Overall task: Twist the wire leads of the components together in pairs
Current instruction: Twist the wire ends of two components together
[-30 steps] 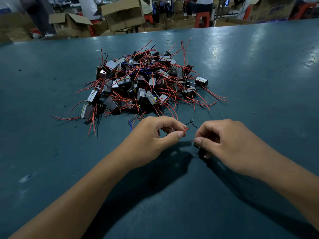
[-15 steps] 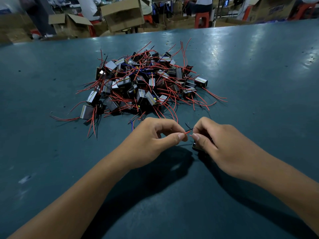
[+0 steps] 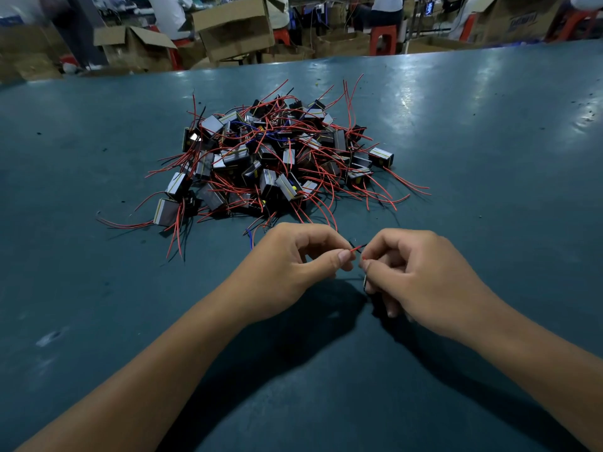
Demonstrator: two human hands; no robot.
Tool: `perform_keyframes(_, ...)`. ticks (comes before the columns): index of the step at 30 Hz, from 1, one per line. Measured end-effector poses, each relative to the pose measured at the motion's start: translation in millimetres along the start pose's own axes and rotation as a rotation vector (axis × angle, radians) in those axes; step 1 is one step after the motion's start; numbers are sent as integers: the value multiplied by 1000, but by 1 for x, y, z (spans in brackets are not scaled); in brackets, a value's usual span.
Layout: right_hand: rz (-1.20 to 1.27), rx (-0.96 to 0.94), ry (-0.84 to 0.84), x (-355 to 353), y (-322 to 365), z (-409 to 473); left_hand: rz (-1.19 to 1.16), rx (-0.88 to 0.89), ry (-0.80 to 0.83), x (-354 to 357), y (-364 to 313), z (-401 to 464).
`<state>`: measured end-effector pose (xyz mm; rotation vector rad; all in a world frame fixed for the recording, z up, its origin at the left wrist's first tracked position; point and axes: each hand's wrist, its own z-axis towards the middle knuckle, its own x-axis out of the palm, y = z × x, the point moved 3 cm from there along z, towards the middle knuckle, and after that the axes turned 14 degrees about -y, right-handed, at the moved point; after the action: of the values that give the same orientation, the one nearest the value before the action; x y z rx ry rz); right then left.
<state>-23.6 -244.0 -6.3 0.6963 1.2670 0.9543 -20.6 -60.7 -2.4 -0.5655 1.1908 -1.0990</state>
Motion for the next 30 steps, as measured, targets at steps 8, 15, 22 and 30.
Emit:
perform_keyframes(8,355,187,-52,4,1,0,-146,-117,-31,4,4,-2)
perform_keyframes(15,381,161,-62,5,0,-1,-143,-129,-23,7,5,-3)
perform_keyframes(22,411,110,-120,7,-2,-1,-163,-136,-7,10,6,-3)
perform_keyframes(30,462,123,-131,7,-4,-1,-167,-154,-11,11,5,-4)
